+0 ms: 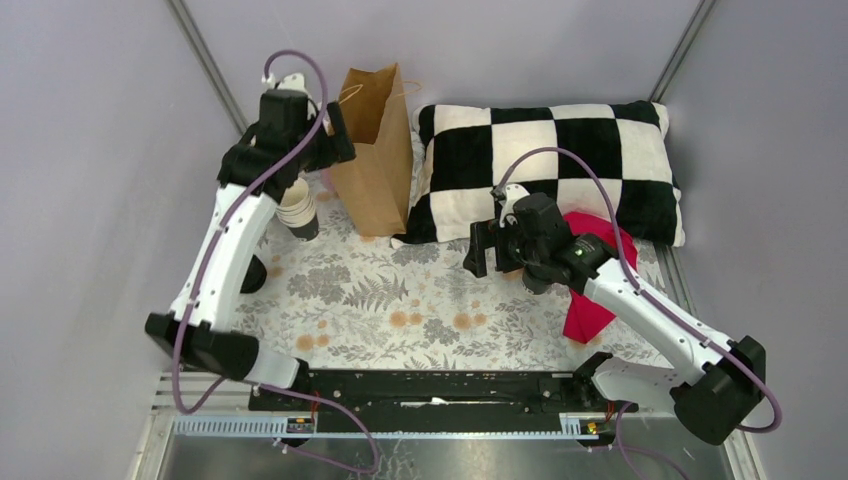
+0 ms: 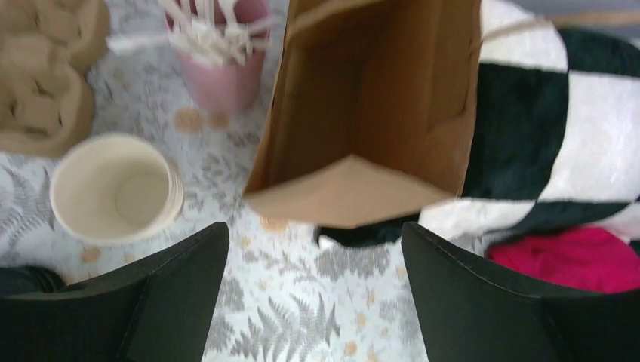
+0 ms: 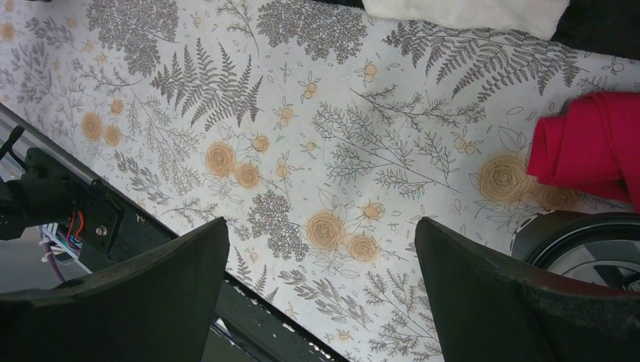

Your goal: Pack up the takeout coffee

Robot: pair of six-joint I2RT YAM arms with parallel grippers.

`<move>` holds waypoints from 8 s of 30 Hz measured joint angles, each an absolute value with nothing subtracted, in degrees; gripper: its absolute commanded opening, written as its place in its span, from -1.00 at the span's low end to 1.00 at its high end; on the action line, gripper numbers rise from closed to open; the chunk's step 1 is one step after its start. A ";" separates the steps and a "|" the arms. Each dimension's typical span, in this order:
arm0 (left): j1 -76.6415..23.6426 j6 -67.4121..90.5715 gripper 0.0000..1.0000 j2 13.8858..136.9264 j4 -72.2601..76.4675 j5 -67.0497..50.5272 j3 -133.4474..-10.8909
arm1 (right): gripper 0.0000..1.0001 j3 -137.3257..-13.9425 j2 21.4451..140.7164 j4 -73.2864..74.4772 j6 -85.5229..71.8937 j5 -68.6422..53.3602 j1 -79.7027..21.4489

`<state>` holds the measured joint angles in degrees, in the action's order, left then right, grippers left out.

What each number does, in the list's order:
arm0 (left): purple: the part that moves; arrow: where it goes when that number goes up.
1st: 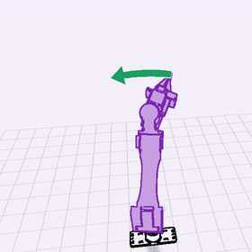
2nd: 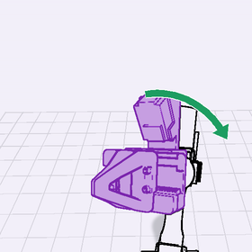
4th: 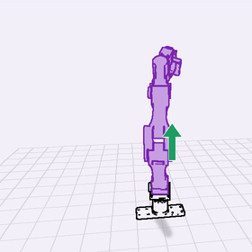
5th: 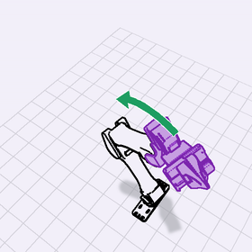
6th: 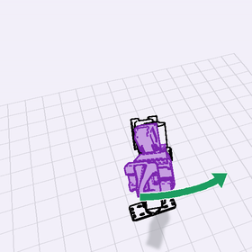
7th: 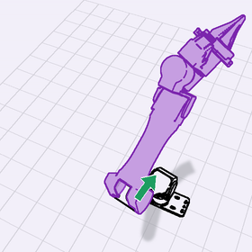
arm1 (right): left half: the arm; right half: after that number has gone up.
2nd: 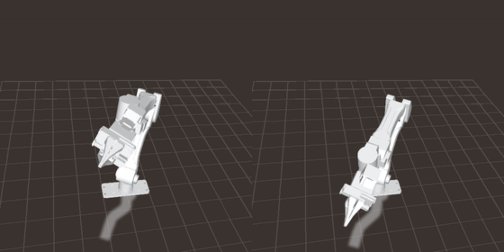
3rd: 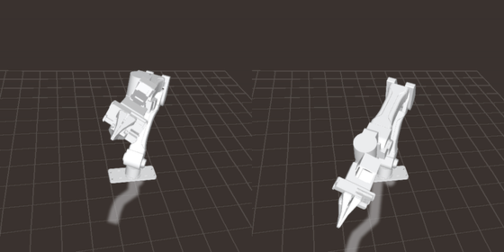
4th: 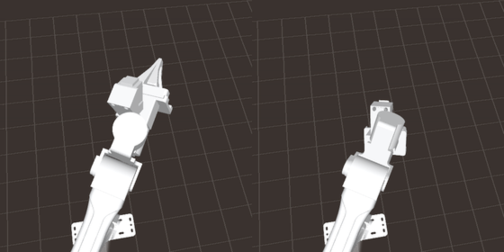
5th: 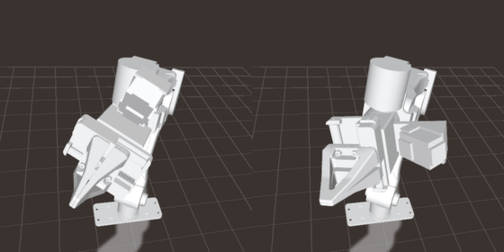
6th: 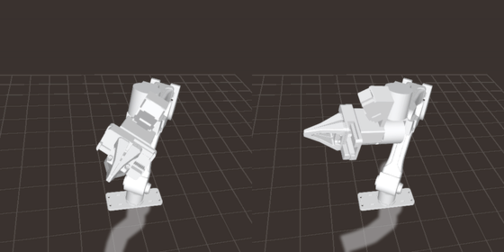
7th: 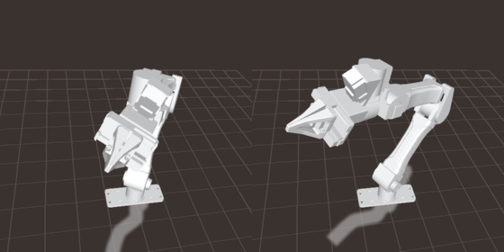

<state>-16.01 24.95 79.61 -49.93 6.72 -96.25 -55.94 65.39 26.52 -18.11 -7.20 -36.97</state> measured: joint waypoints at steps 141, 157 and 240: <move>-32.64 10.87 0.90 65.23 -55.42 -15.66 -83.85 | 0.99 -57.76 44.80 29.85 -13.85 12.88 -36.97; -11.94 21.98 0.98 68.31 -57.84 17.91 -94.78 | 0.99 -55.83 40.53 28.84 -13.87 11.35 -36.97; 33.30 57.41 -0.49 102.48 27.20 -16.64 -51.00 | 0.99 -50.63 34.09 27.40 -14.79 4.89 -36.97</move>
